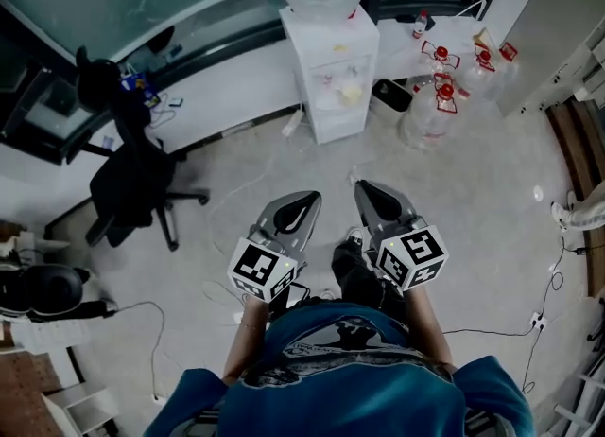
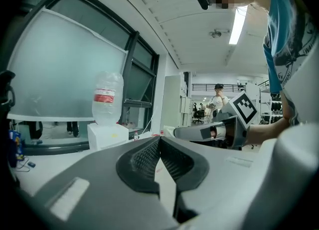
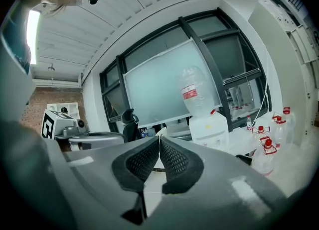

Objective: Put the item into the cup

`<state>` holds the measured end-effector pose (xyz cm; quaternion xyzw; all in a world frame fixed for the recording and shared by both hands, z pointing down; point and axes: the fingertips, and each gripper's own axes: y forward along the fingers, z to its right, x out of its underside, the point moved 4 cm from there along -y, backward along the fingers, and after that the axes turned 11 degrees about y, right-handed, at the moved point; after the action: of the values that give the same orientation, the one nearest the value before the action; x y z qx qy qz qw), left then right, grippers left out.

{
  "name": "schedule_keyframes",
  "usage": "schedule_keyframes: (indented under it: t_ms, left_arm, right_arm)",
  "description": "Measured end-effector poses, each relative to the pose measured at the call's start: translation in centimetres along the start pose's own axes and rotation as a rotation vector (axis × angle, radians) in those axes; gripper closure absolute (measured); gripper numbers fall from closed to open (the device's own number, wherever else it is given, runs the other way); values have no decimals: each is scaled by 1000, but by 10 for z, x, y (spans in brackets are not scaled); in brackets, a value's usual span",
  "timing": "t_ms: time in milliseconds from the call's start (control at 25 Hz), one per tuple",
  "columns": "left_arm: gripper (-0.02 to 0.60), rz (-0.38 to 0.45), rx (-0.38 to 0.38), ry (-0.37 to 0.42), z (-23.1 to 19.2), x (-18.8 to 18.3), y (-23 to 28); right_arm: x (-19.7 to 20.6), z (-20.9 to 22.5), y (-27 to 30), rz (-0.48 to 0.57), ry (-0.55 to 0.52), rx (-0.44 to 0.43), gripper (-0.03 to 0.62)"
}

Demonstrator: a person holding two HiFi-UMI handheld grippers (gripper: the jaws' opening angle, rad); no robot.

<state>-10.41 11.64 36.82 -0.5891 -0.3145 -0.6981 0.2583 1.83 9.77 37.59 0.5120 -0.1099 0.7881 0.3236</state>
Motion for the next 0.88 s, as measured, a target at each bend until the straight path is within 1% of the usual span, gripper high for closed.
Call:
schedule_keyframes:
  t_ms: [120, 200, 360, 480, 680, 880]
  left_arm:
    - [583, 4, -1, 1, -22, -15, 34]
    - [583, -4, 1, -13, -33, -13, 54]
    - [583, -41, 16, -22, -48, -8, 85]
    - [583, -50, 20, -19, -53, -7, 103]
    - [583, -80, 25, -16, -58, -6, 118]
    - [583, -84, 33, -4, -62, -9, 123]
  right_arm:
    - [-25, 28, 25, 0, 4, -8, 588]
    - [-36, 46, 40, -6, 11, -6, 588]
    - [-46, 75, 59, -31, 33, 1, 588]
    - [-47, 94, 67, -54, 48, 9, 588]
    - [-47, 105, 73, -63, 63, 3, 588]
    - [-46, 111, 78, -69, 85, 13, 588]
